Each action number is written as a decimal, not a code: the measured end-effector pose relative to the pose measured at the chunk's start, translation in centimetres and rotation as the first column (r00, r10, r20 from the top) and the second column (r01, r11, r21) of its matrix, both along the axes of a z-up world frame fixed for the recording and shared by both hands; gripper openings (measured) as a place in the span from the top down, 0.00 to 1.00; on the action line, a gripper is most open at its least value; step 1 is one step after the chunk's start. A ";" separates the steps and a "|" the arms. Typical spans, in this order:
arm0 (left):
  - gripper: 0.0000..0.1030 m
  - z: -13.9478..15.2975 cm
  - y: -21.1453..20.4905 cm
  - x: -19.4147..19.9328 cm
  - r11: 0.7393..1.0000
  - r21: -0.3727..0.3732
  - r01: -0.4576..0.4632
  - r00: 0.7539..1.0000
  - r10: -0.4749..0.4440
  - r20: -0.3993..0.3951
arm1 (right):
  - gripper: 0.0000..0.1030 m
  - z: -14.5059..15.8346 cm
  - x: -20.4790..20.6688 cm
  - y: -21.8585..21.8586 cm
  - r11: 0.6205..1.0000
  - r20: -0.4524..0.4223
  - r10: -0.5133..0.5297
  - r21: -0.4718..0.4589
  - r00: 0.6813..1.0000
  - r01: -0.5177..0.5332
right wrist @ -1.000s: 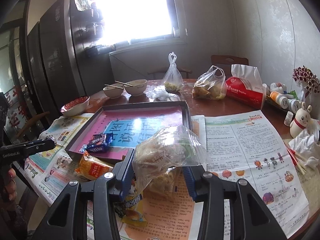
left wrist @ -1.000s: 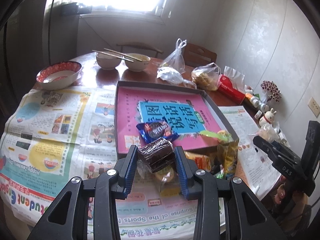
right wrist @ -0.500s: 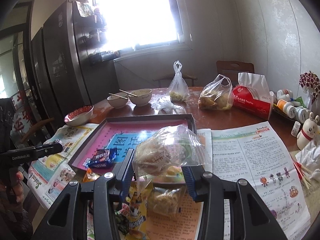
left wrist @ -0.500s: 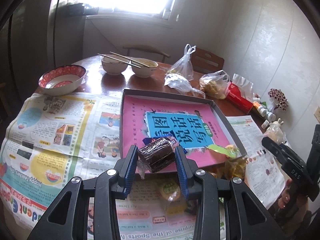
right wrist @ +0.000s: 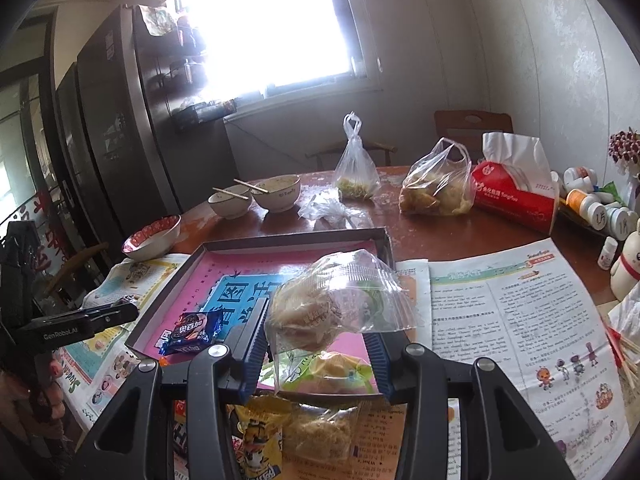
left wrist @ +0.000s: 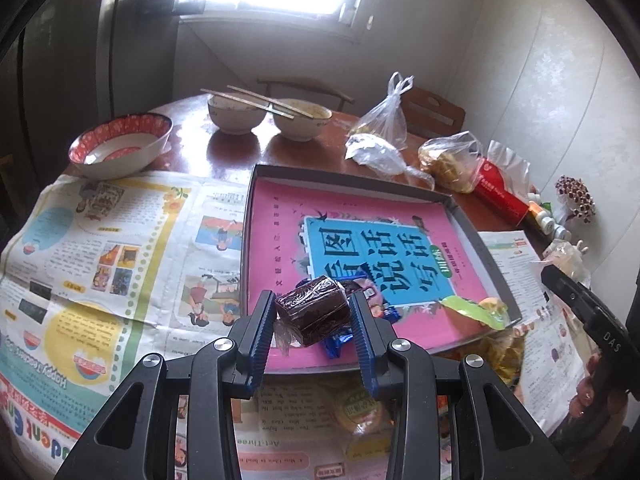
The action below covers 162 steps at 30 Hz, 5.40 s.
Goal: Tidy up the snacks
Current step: 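Lower the brown cake into the tray while the right tool carries the pastry bag over it, then release the brown cake in the tray while the right tool releases the clear pastry bag, then withdraw both tools from the tray back toward the snack pile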
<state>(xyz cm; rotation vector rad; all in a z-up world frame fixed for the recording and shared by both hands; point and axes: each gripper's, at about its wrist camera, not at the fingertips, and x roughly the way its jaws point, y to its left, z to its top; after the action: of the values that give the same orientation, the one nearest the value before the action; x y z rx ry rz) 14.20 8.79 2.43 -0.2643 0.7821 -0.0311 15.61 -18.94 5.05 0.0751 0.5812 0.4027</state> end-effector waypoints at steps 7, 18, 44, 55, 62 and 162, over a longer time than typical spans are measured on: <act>0.62 -1.4 -0.1 1.0 1.000 0.005 0.001 1.000 -0.001 -0.028 | 0.56 -0.9 1.1 1.7 0.999 -0.032 0.045 -0.006 0.998 -0.045; 0.62 -2.9 -0.5 2.1 1.000 0.011 0.010 0.998 -0.009 -0.064 | 0.56 -2.6 1.7 5.8 0.988 -0.083 0.143 -0.042 0.986 -0.147; 0.62 -3.9 -1.0 2.4 0.998 0.060 0.012 0.997 -0.008 -0.079 | 0.56 -5.1 1.9 9.5 0.954 -0.170 0.209 -0.179 0.963 -0.239; 0.62 -4.0 -1.5 2.5 0.999 0.042 0.033 0.996 -0.029 -0.082 | 0.56 -5.2 1.8 9.6 0.952 -0.177 0.201 -0.197 0.963 -0.235; 0.62 -3.9 -1.5 2.5 0.999 0.040 0.032 0.996 -0.029 -0.083 | 0.56 -5.2 1.9 9.5 0.954 -0.182 0.195 -0.194 0.964 -0.230; 0.33 1.6 -2.6 -2.6 0.995 -0.001 0.100 0.995 -0.100 0.025 | 0.35 -0.2 -1.5 2.4 0.996 -0.053 0.059 -0.065 0.997 -0.063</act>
<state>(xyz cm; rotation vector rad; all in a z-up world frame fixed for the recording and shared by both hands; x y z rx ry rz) 11.56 6.16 4.03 -0.2265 0.7705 -0.1300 14.15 -16.57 4.90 0.0042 0.6483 0.4414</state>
